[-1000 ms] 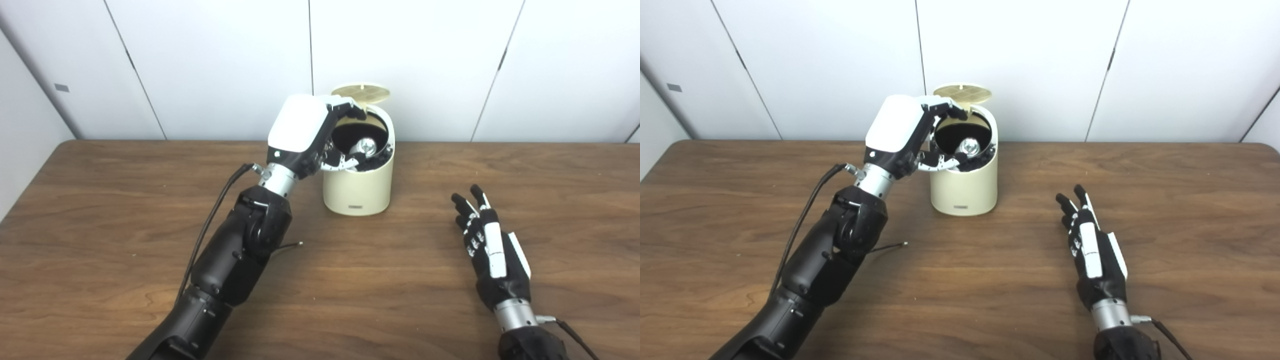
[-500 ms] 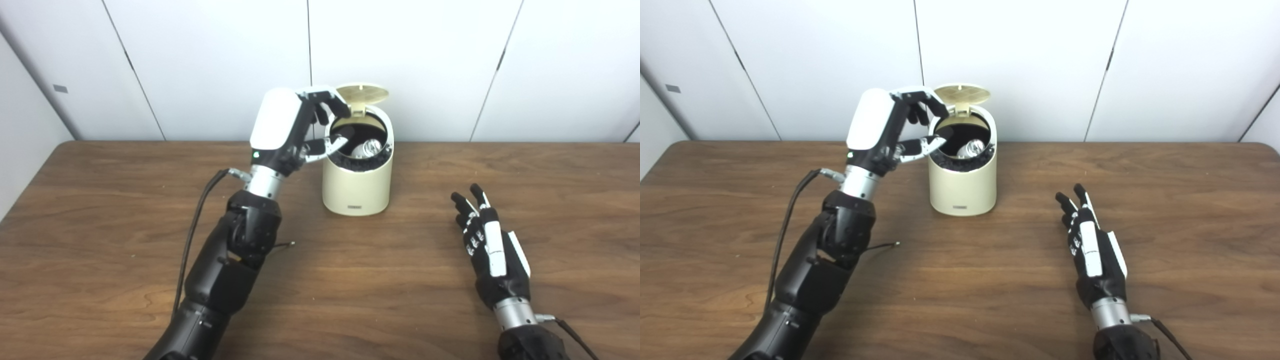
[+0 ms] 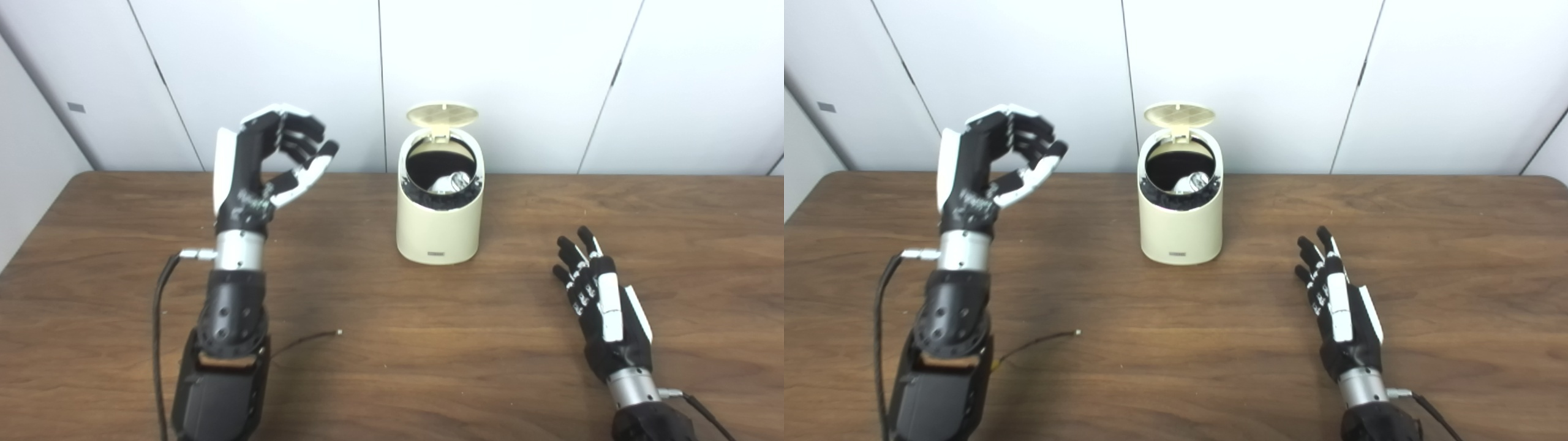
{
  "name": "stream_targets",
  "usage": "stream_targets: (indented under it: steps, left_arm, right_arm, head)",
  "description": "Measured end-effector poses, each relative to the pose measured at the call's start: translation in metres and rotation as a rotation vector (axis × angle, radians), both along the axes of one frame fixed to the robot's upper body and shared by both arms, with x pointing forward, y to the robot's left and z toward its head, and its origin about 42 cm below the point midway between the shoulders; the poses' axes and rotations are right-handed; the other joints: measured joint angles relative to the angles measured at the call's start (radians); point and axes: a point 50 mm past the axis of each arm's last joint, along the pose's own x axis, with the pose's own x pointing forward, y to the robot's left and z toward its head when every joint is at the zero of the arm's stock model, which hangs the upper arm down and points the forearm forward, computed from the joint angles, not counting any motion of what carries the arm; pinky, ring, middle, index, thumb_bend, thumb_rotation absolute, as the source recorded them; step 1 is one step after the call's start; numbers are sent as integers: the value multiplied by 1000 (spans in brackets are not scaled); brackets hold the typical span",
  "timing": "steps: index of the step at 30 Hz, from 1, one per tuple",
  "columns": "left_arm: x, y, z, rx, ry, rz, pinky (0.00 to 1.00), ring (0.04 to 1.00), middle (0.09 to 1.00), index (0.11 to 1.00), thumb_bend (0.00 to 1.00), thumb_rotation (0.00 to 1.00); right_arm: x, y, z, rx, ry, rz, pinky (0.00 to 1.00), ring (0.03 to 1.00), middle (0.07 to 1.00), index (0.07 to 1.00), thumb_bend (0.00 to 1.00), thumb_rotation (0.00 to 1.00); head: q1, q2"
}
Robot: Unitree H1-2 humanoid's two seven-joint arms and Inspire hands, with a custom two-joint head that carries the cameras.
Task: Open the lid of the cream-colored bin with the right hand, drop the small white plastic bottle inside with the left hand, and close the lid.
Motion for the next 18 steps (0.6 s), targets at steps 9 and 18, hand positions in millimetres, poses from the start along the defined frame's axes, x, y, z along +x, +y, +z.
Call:
stream_targets:
  steps: [9,18]
  left_arm:
    - [-28,14,-32,-186,153,-68,680,747,796,811,564,699]
    - [-54,19,-85,-260,355,-125,935,933,949,939,536,998]
  right_arm:
    - [13,-5,33,-59,-96,-11,964,981,969,926,735,926]
    - [38,-15,73,-241,-184,-17,963,974,951,894,707,956]
  head:
    - [-5,9]
    - [-18,12]
